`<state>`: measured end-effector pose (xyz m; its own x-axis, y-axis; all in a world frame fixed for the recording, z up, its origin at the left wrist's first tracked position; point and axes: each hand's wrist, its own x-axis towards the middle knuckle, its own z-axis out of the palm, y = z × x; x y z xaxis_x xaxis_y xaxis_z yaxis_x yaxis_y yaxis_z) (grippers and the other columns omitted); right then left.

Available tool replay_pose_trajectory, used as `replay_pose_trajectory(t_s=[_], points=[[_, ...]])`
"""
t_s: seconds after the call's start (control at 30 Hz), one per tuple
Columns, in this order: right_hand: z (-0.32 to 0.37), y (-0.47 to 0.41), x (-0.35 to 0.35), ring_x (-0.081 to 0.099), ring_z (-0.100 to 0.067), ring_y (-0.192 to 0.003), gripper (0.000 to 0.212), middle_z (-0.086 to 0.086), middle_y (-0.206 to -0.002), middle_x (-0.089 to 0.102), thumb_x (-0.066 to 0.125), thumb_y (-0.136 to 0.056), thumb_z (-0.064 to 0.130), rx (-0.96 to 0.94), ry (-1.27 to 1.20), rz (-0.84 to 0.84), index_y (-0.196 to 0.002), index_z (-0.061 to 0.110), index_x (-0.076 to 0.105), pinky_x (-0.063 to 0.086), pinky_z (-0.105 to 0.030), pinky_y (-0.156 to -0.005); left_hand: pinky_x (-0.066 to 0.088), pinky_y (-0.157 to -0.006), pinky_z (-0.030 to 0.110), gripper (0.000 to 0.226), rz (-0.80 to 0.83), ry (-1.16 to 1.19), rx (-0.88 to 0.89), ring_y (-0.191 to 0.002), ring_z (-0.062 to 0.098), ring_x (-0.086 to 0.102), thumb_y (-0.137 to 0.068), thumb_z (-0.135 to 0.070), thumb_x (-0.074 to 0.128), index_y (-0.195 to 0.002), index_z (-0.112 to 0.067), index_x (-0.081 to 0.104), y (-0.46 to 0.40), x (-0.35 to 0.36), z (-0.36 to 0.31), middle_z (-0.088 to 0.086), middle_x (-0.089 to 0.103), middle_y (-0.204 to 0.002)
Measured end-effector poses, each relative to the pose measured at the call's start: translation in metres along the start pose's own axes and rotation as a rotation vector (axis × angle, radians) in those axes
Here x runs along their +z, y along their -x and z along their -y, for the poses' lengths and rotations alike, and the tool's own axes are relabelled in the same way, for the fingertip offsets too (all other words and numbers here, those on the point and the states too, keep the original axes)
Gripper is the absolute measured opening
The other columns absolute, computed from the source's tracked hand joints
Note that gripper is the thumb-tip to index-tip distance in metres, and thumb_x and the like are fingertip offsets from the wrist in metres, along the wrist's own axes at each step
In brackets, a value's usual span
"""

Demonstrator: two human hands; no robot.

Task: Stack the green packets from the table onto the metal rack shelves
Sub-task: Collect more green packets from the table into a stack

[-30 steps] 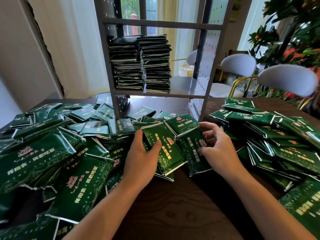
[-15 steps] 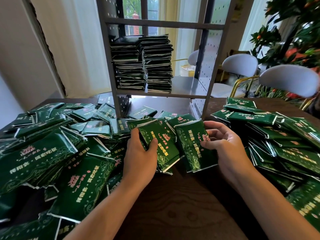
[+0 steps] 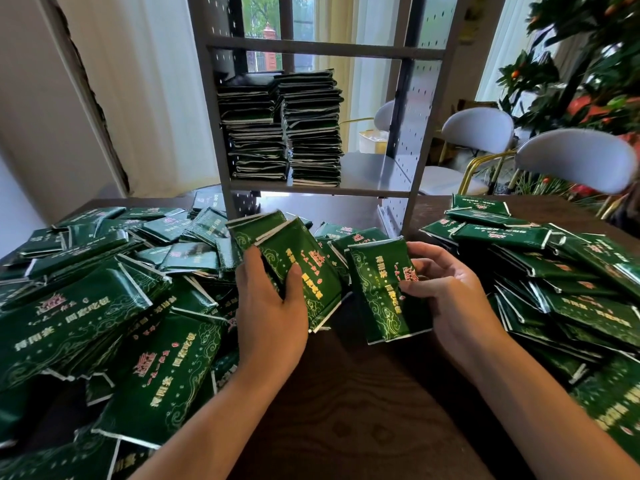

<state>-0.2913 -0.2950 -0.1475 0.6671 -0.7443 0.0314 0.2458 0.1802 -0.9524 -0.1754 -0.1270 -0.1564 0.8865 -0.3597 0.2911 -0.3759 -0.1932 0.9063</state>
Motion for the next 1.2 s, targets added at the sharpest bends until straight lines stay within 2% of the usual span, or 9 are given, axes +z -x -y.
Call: replay_pose_trajectory(t_s=[0.07,0.17,0.37,0.53,0.63,0.7,0.83,1.0,1.2], points=[[0.0,0.001,0.001,0.065,-0.023,-0.081,0.053,-0.002,-0.077,0.068,0.056,-0.072,-0.028,-0.004,-0.005,0.037,-0.104,0.012,0.07,0.055,-0.035,-0.078,0.035,-0.1,0.024,0.055,0.077,0.016,-0.032,-0.132,0.007,0.041,-0.101,-0.034,0.057,-0.149,-0.03,0.032,0.0,0.001,0.0,-0.017,0.036,-0.15],[-0.002,0.005,0.005,0.062,-0.024,-0.083,0.054,-0.008,-0.086,0.064,0.061,-0.07,-0.027,-0.031,0.034,0.09,-0.098,0.017,0.073,0.056,-0.031,-0.073,0.02,-0.103,0.019,0.066,0.204,0.056,-0.089,-0.126,-0.006,0.025,-0.101,-0.036,0.056,-0.157,-0.029,0.022,0.005,0.003,-0.004,-0.026,0.032,-0.13],[-0.008,0.009,0.011,0.062,-0.022,-0.077,0.039,-0.005,-0.073,0.059,0.071,-0.074,-0.019,-0.04,0.077,0.114,-0.098,0.011,0.068,0.056,-0.038,-0.079,0.014,-0.109,0.021,0.076,0.338,0.094,-0.135,-0.141,-0.005,0.014,-0.098,-0.05,0.053,-0.16,-0.033,0.012,0.007,0.004,-0.006,-0.017,0.014,-0.165],[-0.013,0.01,0.014,0.058,-0.015,-0.069,0.029,-0.001,-0.071,0.06,0.078,-0.078,-0.005,-0.13,0.3,0.091,-0.096,0.015,0.067,0.053,-0.026,-0.069,0.02,-0.098,-0.002,0.062,0.449,0.081,-0.077,-0.119,-0.029,0.027,-0.089,-0.049,0.068,-0.135,-0.059,0.028,0.011,0.004,-0.007,-0.049,0.029,-0.129],[-0.013,0.011,0.016,0.066,-0.013,-0.082,0.035,-0.001,-0.097,0.068,0.077,-0.085,0.012,-0.082,0.425,0.1,-0.115,0.023,0.063,0.053,-0.018,-0.068,0.032,-0.102,0.013,0.067,0.449,0.109,-0.044,-0.124,-0.015,0.039,-0.091,-0.043,0.068,-0.139,-0.055,0.022,0.011,0.005,-0.005,-0.043,0.041,-0.122],[-0.013,0.011,0.016,0.067,-0.012,-0.098,0.048,-0.001,-0.117,0.064,0.076,-0.088,0.02,0.005,0.404,0.171,-0.129,0.033,0.055,0.052,-0.021,-0.078,0.043,-0.103,0.019,0.072,0.431,0.165,-0.002,-0.12,-0.012,0.052,-0.092,-0.036,0.068,-0.146,-0.052,0.022,0.009,0.005,-0.002,-0.033,0.052,-0.129],[-0.014,0.011,0.016,0.055,-0.019,-0.125,0.097,0.002,-0.139,0.049,0.084,-0.063,0.032,0.034,0.368,0.238,-0.146,0.046,0.036,0.046,-0.04,-0.105,0.04,-0.097,0.004,0.093,0.372,0.22,0.117,-0.127,-0.019,0.042,-0.094,-0.022,0.068,-0.151,-0.055,0.002,0.011,0.005,-0.001,-0.036,0.037,-0.143],[-0.012,0.016,0.013,0.061,-0.022,-0.122,0.09,0.002,-0.133,0.061,0.078,-0.059,0.018,-0.131,0.233,0.289,-0.137,0.052,0.048,0.046,-0.056,-0.107,0.033,-0.107,0.007,0.111,0.399,0.213,0.214,-0.137,-0.016,0.033,-0.093,-0.016,0.07,-0.145,-0.062,-0.017,0.011,0.006,0.0,-0.028,0.028,-0.157],[-0.014,0.019,0.014,0.062,-0.003,-0.109,0.071,0.019,-0.116,0.064,0.064,-0.066,0.006,-0.258,0.424,0.323,-0.128,0.04,0.05,0.051,-0.026,-0.09,0.043,-0.107,0.023,0.087,0.493,0.157,0.127,-0.121,-0.013,0.051,-0.089,-0.014,0.075,-0.145,-0.052,0.021,0.008,0.006,0.007,-0.034,0.056,-0.127]])
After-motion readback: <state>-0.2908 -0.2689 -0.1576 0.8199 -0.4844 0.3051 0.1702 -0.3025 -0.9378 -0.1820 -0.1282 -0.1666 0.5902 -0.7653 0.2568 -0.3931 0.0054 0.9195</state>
